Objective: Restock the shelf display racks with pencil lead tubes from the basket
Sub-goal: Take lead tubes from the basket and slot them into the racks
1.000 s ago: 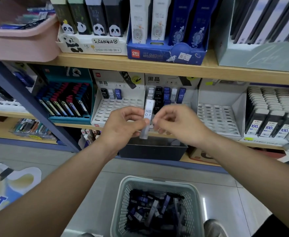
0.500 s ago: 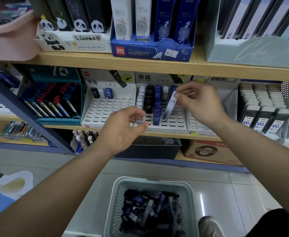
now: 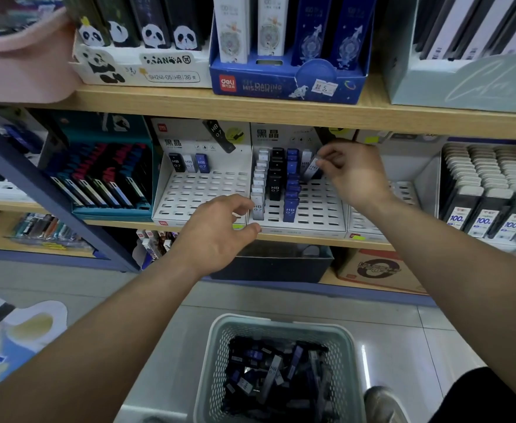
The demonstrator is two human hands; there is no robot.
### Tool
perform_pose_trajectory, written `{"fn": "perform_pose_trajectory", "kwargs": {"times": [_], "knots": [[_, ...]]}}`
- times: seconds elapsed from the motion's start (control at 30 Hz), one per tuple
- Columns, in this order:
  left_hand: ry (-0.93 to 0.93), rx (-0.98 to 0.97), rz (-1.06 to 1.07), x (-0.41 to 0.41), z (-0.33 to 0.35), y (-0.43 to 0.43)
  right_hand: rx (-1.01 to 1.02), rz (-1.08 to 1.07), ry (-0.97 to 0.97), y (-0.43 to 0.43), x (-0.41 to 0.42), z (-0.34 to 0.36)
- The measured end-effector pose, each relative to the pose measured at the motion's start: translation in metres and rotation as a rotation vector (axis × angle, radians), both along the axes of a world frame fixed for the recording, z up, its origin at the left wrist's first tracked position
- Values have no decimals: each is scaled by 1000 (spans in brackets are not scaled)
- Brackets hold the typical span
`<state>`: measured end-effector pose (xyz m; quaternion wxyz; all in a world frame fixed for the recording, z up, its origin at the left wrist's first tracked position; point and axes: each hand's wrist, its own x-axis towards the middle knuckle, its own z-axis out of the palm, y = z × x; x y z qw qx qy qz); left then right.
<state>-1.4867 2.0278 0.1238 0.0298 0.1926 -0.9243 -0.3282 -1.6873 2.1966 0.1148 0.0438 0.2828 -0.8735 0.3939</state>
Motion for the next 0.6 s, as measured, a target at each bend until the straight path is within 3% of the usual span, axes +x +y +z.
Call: {"fn": "perform_pose_trajectory", "kwargs": {"times": [0.3,0.43,0.6], "knots": [[-28,29,-9,1,2,0,186,110,289,-1,3,-14],[-30,36,-16,3,2,0,308,91,240,-4,3,-20],[-37,38,-44,11,4,3,245,80,178,7,13,-4]]}}
